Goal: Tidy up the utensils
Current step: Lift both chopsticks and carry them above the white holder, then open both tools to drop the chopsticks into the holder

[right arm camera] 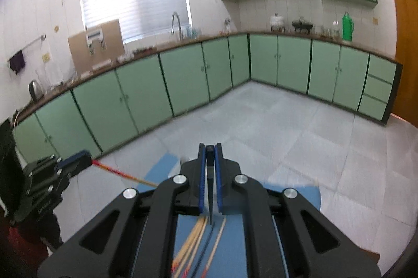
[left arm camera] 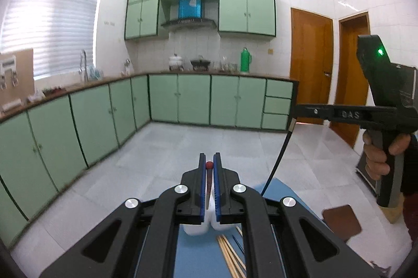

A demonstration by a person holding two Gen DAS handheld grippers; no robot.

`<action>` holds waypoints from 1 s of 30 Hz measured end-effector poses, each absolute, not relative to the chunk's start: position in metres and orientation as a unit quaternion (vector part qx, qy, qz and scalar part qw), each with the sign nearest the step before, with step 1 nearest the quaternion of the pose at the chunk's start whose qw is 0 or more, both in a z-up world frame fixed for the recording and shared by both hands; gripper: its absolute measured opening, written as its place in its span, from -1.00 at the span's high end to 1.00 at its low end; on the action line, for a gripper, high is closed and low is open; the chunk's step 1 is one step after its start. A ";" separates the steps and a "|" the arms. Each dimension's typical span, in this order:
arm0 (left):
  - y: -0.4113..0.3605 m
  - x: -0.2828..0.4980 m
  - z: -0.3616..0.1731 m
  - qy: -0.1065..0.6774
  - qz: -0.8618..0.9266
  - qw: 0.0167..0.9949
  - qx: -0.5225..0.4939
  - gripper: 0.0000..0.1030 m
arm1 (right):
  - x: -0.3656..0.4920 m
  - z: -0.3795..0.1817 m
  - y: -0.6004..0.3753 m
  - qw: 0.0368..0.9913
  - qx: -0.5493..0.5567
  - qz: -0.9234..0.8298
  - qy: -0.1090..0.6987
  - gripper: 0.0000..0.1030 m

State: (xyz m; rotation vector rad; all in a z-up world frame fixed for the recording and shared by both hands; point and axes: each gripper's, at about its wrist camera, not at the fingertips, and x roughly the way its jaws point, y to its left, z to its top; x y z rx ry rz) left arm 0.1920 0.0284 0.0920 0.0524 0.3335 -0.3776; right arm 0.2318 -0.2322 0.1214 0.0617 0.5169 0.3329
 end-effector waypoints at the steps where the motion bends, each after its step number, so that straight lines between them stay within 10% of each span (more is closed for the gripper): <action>1: 0.028 0.197 0.095 0.163 -0.185 0.969 0.026 0.90 | 0.238 0.125 -0.233 0.955 0.032 0.161 0.249 0.89; 17: 0.009 0.290 0.020 0.258 -0.175 0.950 0.013 0.88 | 0.322 0.028 -0.220 0.946 0.031 0.130 0.294 0.80; 21: 0.014 0.287 0.012 0.265 -0.170 0.949 0.003 0.63 | 0.307 0.025 -0.226 0.950 0.040 0.119 0.285 0.16; 30: 0.032 0.234 -0.003 0.237 -0.133 0.962 -0.008 -0.02 | 0.230 0.006 -0.260 0.965 0.061 0.066 0.246 -0.57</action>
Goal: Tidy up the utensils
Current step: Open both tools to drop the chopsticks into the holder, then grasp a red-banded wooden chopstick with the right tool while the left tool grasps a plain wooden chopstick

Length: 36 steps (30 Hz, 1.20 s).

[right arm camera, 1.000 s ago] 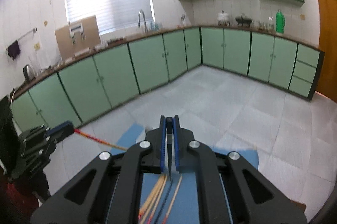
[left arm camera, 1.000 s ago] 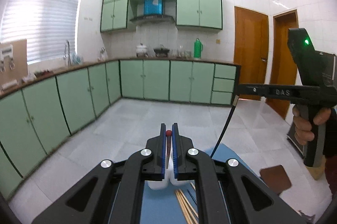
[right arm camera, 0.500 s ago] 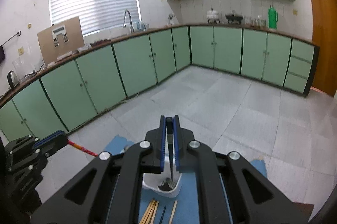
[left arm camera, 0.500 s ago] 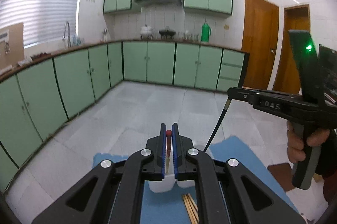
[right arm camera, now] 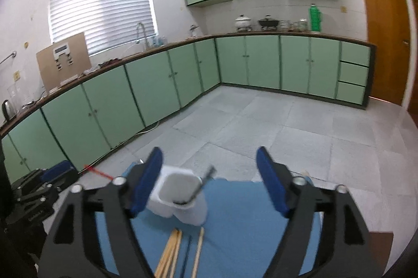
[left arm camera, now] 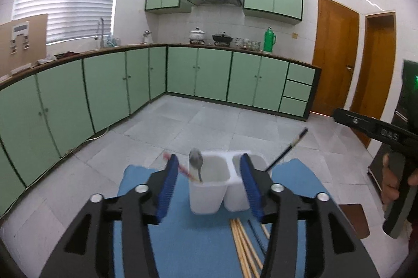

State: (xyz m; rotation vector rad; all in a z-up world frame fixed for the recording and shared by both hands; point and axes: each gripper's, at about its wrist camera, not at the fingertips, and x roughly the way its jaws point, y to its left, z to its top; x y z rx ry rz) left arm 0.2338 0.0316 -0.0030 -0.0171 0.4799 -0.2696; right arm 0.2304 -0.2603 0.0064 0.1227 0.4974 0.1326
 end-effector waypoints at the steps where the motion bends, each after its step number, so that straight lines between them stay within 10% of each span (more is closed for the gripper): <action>1: 0.032 0.226 -0.009 0.238 -0.129 0.963 -0.009 -0.08 | 0.217 -0.002 -0.262 0.966 0.058 0.060 0.245 -0.63; 17: 0.014 0.141 -0.162 0.369 -0.098 0.924 0.020 -0.14 | 0.094 -0.165 -0.222 0.937 0.025 0.024 0.347 -0.60; 36: 0.008 0.118 -0.185 0.389 -0.105 0.914 0.049 -0.19 | 0.080 -0.214 -0.181 0.899 -0.002 0.073 0.432 0.39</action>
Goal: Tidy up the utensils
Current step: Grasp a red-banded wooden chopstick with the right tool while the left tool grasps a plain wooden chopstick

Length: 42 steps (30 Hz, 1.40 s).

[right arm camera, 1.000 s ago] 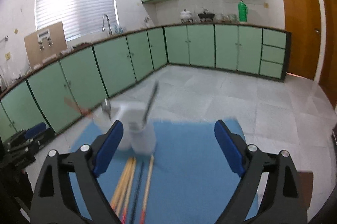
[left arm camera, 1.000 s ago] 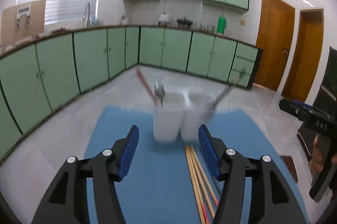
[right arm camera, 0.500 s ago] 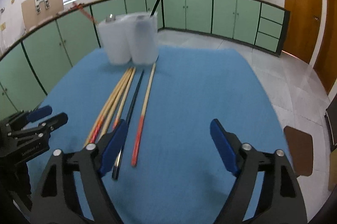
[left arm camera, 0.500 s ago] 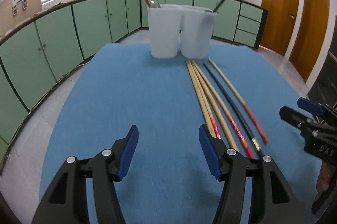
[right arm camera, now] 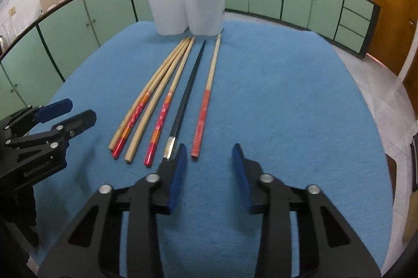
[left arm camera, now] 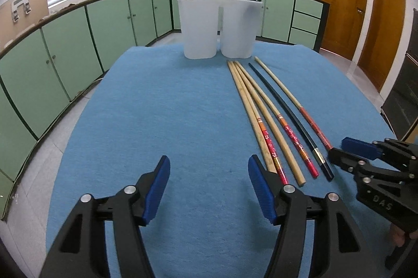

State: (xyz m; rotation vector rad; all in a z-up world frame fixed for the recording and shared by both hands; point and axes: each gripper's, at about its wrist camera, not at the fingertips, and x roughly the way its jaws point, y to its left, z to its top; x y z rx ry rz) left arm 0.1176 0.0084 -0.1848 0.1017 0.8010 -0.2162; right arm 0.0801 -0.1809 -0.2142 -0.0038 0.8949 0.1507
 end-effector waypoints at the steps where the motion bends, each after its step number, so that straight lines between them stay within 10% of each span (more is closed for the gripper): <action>1: 0.008 0.117 -0.185 0.389 -0.106 0.914 0.050 -0.19 | 0.080 -0.214 -0.179 0.899 -0.004 0.072 0.433 0.41; 7: 0.001 0.116 -0.186 0.391 -0.118 0.911 0.053 -0.25 | 0.080 -0.215 -0.179 0.898 -0.009 0.076 0.434 0.88; 31: -0.006 0.122 -0.201 0.433 -0.110 0.893 0.058 -0.24 | 0.079 -0.215 -0.202 0.899 0.017 0.058 0.434 0.86; 42: -0.016 0.119 -0.198 0.427 -0.137 0.892 0.059 0.87 | 0.079 -0.215 -0.205 0.898 0.019 0.061 0.435 0.89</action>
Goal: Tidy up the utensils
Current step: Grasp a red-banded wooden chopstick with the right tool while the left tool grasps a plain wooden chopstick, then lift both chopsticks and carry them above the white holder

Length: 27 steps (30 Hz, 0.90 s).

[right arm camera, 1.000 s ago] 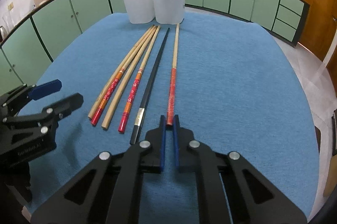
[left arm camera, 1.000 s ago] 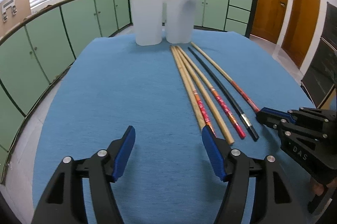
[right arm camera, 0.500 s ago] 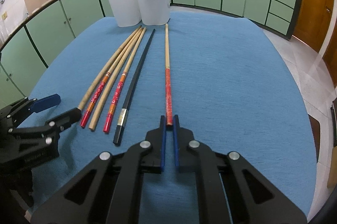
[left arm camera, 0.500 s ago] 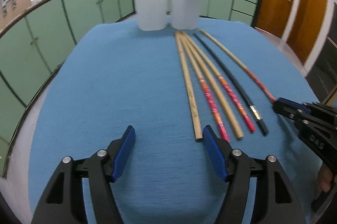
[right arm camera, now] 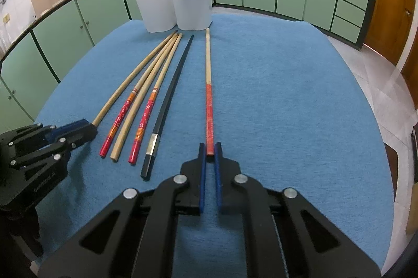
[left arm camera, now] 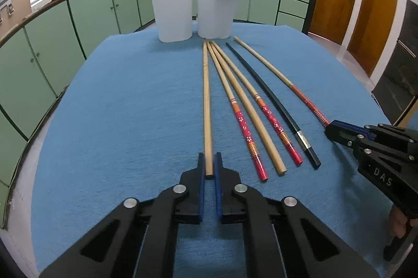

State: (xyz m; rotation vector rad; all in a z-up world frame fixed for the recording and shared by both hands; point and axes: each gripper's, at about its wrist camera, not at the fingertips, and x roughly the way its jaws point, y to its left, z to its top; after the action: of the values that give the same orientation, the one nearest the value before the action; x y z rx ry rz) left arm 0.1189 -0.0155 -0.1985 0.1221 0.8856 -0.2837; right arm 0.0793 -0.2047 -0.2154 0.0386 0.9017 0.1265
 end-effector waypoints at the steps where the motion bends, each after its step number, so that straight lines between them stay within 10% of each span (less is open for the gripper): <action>1: -0.015 0.119 -0.198 0.426 -0.136 0.892 0.059 0.87 | 0.079 -0.215 -0.205 0.898 0.019 0.061 0.435 0.90; 27: 0.013 0.115 -0.051 0.279 -0.135 0.951 0.014 0.88 | 0.076 -0.081 -0.236 0.942 0.039 0.073 0.325 0.90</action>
State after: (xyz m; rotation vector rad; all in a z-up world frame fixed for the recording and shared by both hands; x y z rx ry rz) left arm 0.1148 0.0133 -0.0513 0.0282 0.5680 -0.2744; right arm 0.0760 -0.2360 -0.0808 0.0805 0.6637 0.1489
